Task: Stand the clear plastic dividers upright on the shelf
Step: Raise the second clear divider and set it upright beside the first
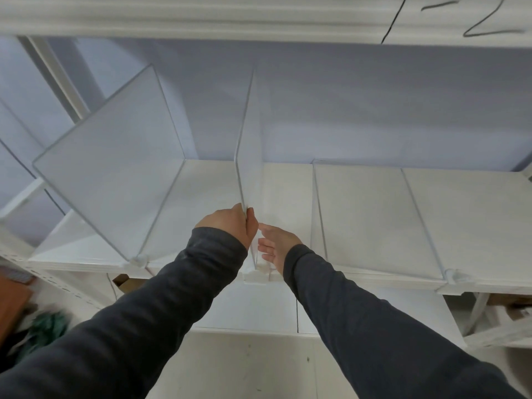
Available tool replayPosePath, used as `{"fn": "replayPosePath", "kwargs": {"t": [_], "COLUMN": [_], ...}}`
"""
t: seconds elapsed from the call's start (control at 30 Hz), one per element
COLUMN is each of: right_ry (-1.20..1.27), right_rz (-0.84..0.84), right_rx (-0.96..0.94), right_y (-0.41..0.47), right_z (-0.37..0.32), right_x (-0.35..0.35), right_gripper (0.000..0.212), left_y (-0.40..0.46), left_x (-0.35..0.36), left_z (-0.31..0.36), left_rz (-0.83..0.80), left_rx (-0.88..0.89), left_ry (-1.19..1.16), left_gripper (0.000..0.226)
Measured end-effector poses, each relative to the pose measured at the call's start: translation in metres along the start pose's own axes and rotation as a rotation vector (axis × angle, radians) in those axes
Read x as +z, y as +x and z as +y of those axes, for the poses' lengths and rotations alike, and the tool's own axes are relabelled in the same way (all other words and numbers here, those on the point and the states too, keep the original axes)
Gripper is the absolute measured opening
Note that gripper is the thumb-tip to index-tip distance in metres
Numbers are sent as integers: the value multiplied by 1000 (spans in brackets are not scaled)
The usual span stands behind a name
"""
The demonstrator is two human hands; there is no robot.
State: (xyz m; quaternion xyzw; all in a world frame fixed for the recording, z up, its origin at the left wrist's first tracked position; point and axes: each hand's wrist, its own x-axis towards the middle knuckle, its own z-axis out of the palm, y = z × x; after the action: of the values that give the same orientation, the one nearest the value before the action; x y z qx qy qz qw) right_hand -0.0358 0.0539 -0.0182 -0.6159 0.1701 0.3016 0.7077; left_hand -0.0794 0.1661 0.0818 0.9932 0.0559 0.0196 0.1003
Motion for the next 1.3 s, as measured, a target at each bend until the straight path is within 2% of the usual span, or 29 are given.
{"fn": "replayPosePath", "kwargs": {"t": [0.3, 0.57, 0.8, 1.3], "right_ry": [0, -98, -62, -13], "right_rz": [2, 47, 33, -31], "right_rx": [-11, -48, -28, -55], "right_y": [5, 5, -3, -2], "right_z": [-3, -8, -11, -4], "right_x": [1, -2, -3, -5], "right_gripper": [44, 50, 48, 47], "left_y": [-4, -2, 0, -8], "left_x": [4, 6, 7, 15], "left_z": [5, 5, -1, 15], "left_rz": [-15, 4, 14, 0], "left_rx": [17, 4, -57, 7], "left_ry": [-47, -32, -40, -72], "left_gripper": [48, 49, 50, 45]}}
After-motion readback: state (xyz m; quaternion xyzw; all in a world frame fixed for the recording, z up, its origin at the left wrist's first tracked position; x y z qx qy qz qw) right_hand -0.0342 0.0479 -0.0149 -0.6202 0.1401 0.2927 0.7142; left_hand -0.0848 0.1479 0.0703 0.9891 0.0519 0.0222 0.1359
